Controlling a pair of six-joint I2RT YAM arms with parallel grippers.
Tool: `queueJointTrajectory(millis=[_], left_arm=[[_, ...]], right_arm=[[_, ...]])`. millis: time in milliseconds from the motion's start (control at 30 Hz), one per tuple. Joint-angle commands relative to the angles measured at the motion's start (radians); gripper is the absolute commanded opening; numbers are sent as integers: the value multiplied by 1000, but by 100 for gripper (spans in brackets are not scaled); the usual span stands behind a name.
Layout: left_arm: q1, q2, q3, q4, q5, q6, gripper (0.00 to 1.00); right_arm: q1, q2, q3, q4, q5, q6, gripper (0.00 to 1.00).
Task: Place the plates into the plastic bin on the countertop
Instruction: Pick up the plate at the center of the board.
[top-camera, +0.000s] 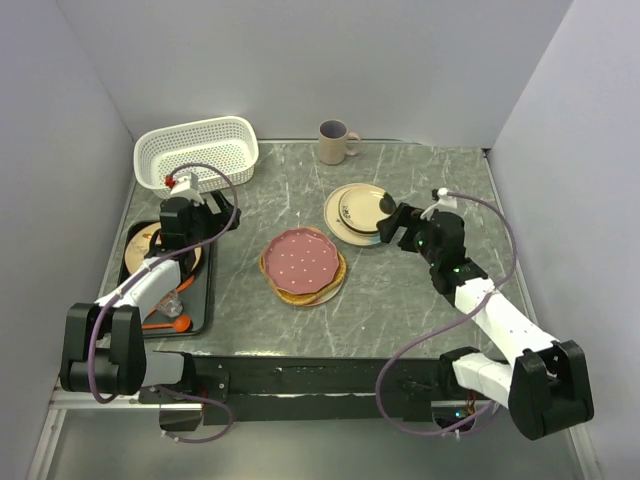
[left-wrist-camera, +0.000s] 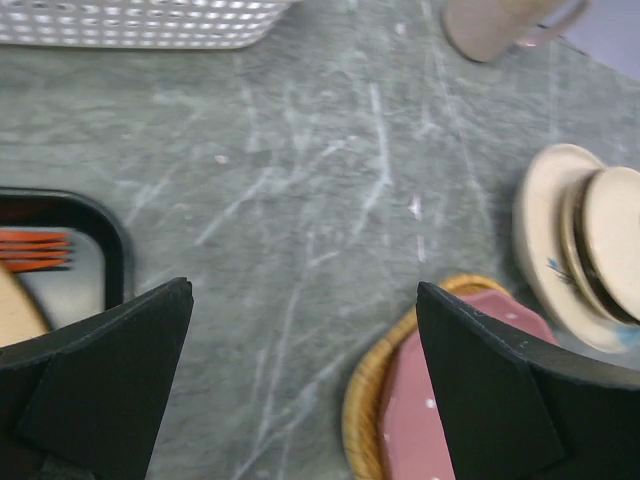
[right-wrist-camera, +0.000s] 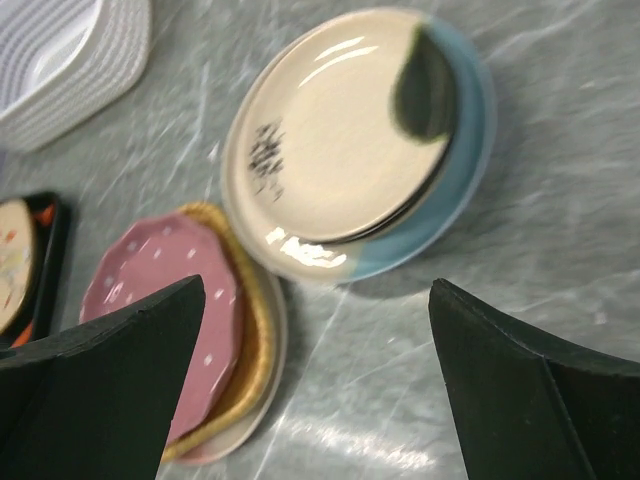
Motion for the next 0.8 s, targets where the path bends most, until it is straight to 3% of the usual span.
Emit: queueJointTrajectory(millis=[0, 333, 433, 467, 567, 767], left_arm=[[-2, -20, 41, 51, 150, -36, 99], [-2, -55, 38, -26, 204, -51, 99], [-4, -86, 7, -40, 209, -54, 99], [-4, -103, -13, -40, 209, -54, 99], [-7, -134, -46, -30, 207, -62, 99], [-13, -126, -57, -19, 241, -63, 99]], right_arm=[[90, -9, 38, -28, -42, -13, 100], [194, 160, 78, -30, -203, 19, 100], [223, 210, 89, -5, -233, 36, 90], [240, 224, 93, -5, -239, 41, 81], [255, 273, 109, 10, -258, 59, 66], [278, 368, 136, 45, -235, 108, 63]])
